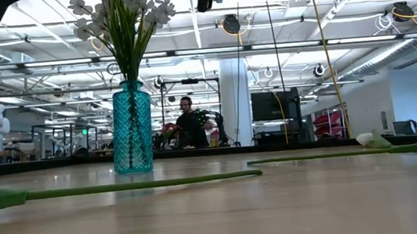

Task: Sort flowers into vase by color
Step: Put the blue flower into the transparent vase

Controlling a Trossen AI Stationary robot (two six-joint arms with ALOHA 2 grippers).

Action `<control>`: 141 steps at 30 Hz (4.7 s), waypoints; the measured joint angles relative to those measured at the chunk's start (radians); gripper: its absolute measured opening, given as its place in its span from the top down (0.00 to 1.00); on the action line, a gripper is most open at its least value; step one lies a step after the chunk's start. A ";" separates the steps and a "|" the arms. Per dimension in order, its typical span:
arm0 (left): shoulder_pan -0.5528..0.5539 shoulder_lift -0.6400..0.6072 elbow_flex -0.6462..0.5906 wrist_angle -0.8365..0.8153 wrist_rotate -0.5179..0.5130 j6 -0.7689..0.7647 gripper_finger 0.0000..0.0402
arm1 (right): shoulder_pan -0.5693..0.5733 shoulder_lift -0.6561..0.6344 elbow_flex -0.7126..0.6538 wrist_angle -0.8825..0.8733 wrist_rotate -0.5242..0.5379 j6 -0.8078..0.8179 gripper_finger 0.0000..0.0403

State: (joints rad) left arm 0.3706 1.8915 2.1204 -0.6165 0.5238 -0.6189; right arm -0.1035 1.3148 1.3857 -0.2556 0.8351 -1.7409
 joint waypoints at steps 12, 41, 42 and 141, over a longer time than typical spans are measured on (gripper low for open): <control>0.025 0.000 0.000 0.046 -0.026 0.015 0.80 | 0.007 0.000 0.000 -0.134 0.068 0.227 0.99; 0.236 -0.430 -0.129 -0.363 -0.206 0.605 0.65 | 0.052 -0.455 -0.051 -0.913 -0.283 2.470 1.00; 0.234 -0.462 -0.181 -0.349 -0.223 0.610 0.65 | 0.097 -0.470 -0.072 -0.903 -0.251 2.507 1.00; -0.209 -1.384 -1.251 -0.126 -0.730 -0.031 0.65 | 1.276 0.522 -0.028 -1.082 0.503 3.642 1.00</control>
State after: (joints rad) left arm 0.1619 0.5080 0.8696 -0.7425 -0.2066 -0.6498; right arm 1.1725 1.8365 1.3575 -1.3372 1.3380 1.9014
